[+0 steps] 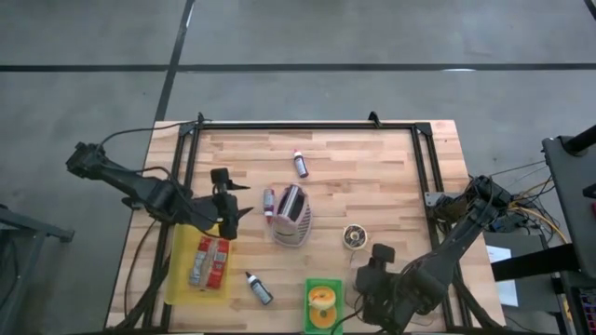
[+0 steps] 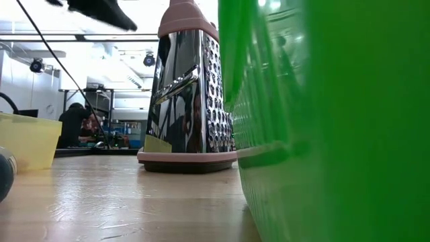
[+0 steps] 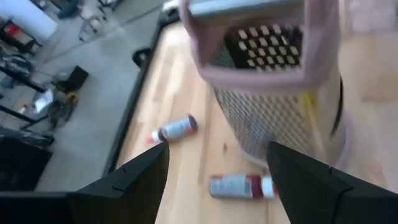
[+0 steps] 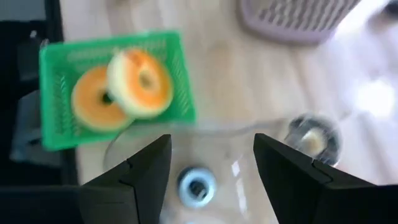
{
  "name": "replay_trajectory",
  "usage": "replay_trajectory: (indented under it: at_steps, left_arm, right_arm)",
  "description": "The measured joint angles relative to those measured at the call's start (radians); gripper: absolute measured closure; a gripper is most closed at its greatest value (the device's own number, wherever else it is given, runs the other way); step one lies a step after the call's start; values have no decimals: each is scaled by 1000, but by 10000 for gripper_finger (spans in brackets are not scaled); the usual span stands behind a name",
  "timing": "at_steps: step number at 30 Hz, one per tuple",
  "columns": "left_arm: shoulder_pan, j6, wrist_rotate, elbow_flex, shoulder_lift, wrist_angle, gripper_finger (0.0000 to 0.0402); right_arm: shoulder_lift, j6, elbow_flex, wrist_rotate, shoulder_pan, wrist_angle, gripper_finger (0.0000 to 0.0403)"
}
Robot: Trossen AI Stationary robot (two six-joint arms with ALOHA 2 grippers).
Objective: Pick & Place Food Item
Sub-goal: Put the black food coloring bottle into the transparent bin
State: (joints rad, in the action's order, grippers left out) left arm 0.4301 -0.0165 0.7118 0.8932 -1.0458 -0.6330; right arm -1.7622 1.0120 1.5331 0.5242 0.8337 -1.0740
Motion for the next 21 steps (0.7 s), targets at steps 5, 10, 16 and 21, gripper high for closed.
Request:
replay_trajectory:
  at_steps: [5, 10, 16, 21]
  left_arm:
    - [-13, -48, -117, -90, -10, 34, 129]
    - [-13, -97, -303, -140, -30, 41, 129]
    - [40, -100, -544, -146, -59, 53, 129]
    - [120, -75, -616, -145, -107, 79, 129]
  right_arm:
    - [1, -120, 6, 177, 0, -19, 179]
    - [1, -226, 12, 327, -1, -18, 179]
    - [7, -265, 12, 372, -3, -22, 179]
    - [7, -265, 11, 371, -3, -30, 179]
